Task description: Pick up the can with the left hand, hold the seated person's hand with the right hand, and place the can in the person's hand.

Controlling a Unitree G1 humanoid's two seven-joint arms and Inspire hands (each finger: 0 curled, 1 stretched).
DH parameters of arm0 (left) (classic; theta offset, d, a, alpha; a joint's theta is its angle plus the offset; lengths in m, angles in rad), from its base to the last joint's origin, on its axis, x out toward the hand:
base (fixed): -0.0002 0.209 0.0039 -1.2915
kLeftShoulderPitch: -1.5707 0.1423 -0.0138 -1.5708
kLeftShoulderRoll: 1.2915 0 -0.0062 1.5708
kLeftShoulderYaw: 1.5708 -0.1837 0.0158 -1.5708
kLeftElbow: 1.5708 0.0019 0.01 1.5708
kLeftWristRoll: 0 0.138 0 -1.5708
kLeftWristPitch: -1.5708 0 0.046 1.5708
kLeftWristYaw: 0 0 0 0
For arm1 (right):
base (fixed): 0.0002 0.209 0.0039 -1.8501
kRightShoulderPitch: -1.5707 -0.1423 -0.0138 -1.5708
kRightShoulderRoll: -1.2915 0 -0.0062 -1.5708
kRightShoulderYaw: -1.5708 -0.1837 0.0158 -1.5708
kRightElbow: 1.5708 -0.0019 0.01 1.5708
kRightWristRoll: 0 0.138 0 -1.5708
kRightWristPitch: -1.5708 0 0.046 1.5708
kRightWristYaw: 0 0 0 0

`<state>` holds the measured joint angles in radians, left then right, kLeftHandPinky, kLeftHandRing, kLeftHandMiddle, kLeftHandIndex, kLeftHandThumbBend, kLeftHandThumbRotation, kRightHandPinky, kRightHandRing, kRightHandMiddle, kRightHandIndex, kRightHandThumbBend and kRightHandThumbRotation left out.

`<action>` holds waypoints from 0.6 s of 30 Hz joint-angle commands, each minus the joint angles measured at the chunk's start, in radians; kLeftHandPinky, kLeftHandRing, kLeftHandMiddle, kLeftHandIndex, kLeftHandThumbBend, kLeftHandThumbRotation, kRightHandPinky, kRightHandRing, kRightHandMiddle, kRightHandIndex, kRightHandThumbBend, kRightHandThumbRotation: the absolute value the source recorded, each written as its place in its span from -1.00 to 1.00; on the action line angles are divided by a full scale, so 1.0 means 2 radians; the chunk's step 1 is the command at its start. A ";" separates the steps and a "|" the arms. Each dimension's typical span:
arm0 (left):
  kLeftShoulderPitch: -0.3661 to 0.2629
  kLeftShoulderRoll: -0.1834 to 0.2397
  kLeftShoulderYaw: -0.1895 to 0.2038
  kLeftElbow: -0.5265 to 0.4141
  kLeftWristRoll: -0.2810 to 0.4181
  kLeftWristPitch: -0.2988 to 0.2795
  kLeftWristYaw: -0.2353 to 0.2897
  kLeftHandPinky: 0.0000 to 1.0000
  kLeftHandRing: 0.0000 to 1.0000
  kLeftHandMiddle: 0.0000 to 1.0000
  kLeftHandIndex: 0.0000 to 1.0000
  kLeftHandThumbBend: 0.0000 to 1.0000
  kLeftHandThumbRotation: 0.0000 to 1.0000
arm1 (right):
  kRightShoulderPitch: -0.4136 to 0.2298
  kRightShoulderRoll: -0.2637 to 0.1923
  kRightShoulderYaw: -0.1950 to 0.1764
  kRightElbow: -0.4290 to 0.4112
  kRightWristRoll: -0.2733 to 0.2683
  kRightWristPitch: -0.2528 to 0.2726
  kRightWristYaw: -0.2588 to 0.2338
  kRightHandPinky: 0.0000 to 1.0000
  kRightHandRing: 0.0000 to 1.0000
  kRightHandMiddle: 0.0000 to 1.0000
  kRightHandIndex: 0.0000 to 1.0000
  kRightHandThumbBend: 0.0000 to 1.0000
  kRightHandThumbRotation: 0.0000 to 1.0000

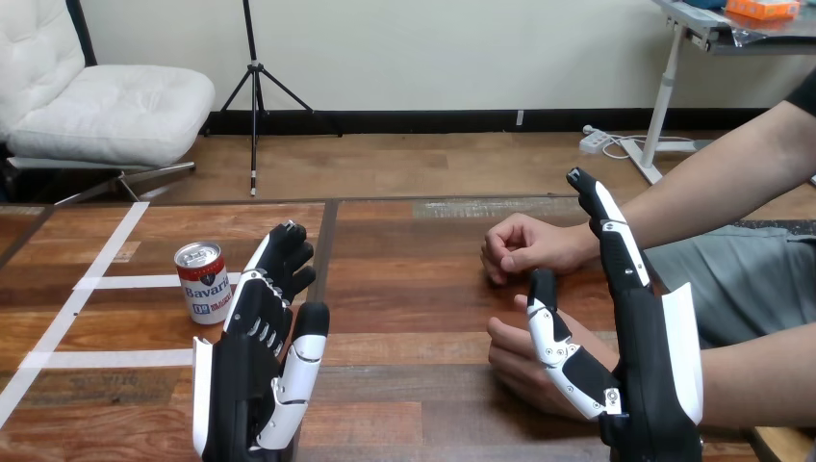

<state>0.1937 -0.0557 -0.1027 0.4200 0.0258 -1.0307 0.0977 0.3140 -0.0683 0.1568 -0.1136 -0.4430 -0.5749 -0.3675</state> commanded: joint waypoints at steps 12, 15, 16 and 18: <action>-0.048 -0.011 0.051 -0.021 0.026 -0.022 0.042 0.85 0.87 0.87 0.81 0.08 0.39 | -0.025 0.009 -0.005 -0.012 0.005 -0.004 0.003 0.89 0.89 0.89 0.84 -0.80 -0.98; -0.052 -0.004 0.063 -0.022 0.039 -0.027 0.051 0.87 0.88 0.88 0.82 0.08 0.41 | -0.026 0.009 -0.005 -0.011 0.004 -0.004 0.002 0.89 0.89 0.89 0.84 -0.80 -0.98; -0.052 -0.003 0.066 -0.022 0.042 -0.029 0.053 0.87 0.88 0.88 0.83 0.08 0.42 | -0.026 0.009 -0.005 -0.011 0.004 -0.004 0.002 0.89 0.89 0.89 0.84 -0.80 -0.98; -0.055 -0.001 0.077 -0.024 0.055 -0.032 0.061 0.87 0.88 0.89 0.83 0.10 0.44 | -0.027 0.009 -0.006 -0.009 0.005 -0.006 0.002 0.89 0.89 0.89 0.84 -0.80 -0.98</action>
<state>0.1672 -0.0531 -0.0022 0.4200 0.0949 -1.0526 0.1912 0.3136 -0.0682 0.1545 -0.1136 -0.4426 -0.5749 -0.3644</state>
